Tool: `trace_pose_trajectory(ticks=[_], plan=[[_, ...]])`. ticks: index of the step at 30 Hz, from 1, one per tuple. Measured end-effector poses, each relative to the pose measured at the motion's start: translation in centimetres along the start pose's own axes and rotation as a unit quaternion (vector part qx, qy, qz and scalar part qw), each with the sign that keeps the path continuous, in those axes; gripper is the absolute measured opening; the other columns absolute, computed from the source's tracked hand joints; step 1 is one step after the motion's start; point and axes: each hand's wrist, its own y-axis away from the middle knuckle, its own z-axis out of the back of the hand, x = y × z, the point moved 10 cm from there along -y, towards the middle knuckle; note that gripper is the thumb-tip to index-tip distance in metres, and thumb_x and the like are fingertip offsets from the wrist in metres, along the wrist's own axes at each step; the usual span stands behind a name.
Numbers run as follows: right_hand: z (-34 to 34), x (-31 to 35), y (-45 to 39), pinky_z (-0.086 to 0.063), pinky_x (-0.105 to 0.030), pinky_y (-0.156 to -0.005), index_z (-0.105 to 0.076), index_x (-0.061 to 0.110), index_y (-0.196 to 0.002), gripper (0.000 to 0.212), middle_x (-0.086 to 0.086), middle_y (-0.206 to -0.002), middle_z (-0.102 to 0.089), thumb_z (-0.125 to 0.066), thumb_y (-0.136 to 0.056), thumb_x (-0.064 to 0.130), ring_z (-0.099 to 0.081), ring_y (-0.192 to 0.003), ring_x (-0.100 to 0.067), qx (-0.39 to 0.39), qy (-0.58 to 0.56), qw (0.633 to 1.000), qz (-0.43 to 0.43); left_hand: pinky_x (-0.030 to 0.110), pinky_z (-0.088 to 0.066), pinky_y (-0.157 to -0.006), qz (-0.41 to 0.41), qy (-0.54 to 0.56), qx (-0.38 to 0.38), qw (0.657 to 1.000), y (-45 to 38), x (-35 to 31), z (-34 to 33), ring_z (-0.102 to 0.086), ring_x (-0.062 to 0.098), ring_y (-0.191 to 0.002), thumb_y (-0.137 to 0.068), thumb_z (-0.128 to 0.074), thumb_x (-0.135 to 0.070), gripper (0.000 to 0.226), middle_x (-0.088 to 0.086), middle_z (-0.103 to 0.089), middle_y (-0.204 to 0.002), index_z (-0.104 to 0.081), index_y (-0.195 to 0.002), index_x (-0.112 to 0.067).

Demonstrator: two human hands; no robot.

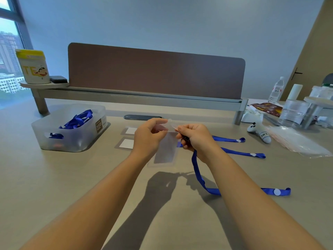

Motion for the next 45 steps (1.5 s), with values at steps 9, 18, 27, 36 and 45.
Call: trace_pose_trajectory(ticks=[9,18,27,36,45], plan=[[-1.2,0.2,0.1,-0.044,-0.015,-0.045,-0.058,0.014,-0.073,0.023,-0.002,-0.067,-0.057,-0.046,-0.093,0.017,-0.049,-0.053,-0.01,0.027,-0.06,0.998,-0.014,0.026,-0.043,-0.076,-0.055,-0.072,0.002,0.996,-0.2,-0.6,0.5,-0.048,0.016,-0.089,-0.087,-0.049,-0.002,0.03,0.017,-0.063,-0.113,-0.058,-0.115,-0.007],[-1.7,-1.1,-0.1,-0.044,-0.019,-0.054,-0.055,0.013,-0.073,0.029,-0.002,-0.066,-0.057,-0.049,-0.09,0.036,-0.05,-0.056,-0.011,0.02,-0.009,0.998,-0.066,0.024,-0.042,-0.059,-0.265,-0.299,0.026,0.916,1.2,-2.7,-0.5,-0.065,0.033,-0.067,-0.071,-0.065,0.006,0.023,0.018,-0.072,-0.077,-0.071,-0.089,-0.006],[-1.9,-0.8,-0.5,-0.047,-0.015,-0.047,-0.058,0.012,-0.072,0.021,-0.003,-0.063,-0.058,-0.048,-0.091,0.01,-0.052,-0.046,-0.007,0.036,-0.036,0.998,-0.026,0.018,-0.042,-0.069,-0.11,-0.153,0.092,0.978,0.3,-1.0,-0.5,-0.048,0.013,-0.088,-0.083,-0.058,-0.012,0.032,0.012,-0.061,-0.114,-0.057,-0.115,-0.011],[-2.5,0.9,-0.3,-0.045,-0.017,-0.067,-0.061,-0.001,-0.102,0.019,-0.003,-0.081,-0.058,-0.048,-0.092,0.009,-0.052,-0.07,-0.008,0.035,0.084,0.993,0.068,0.017,-0.042,-0.062,0.024,-0.063,0.122,0.99,-0.4,0.3,-0.5,-0.052,0.019,-0.084,-0.087,-0.052,-0.017,0.023,0.012,-0.062,-0.097,-0.063,-0.101,-0.003],[-3.1,2.1,0.1,-0.046,-0.033,-0.082,-0.06,0.0,-0.105,0.021,-0.006,-0.094,-0.055,-0.048,-0.092,0.012,-0.051,-0.091,-0.018,0.01,0.171,0.978,0.115,0.029,-0.042,-0.07,0.011,-0.14,0.095,0.986,-0.9,-0.3,0.4,-0.056,0.026,-0.09,-0.085,-0.054,-0.015,0.02,0.018,-0.066,-0.105,-0.065,-0.096,-0.002]])
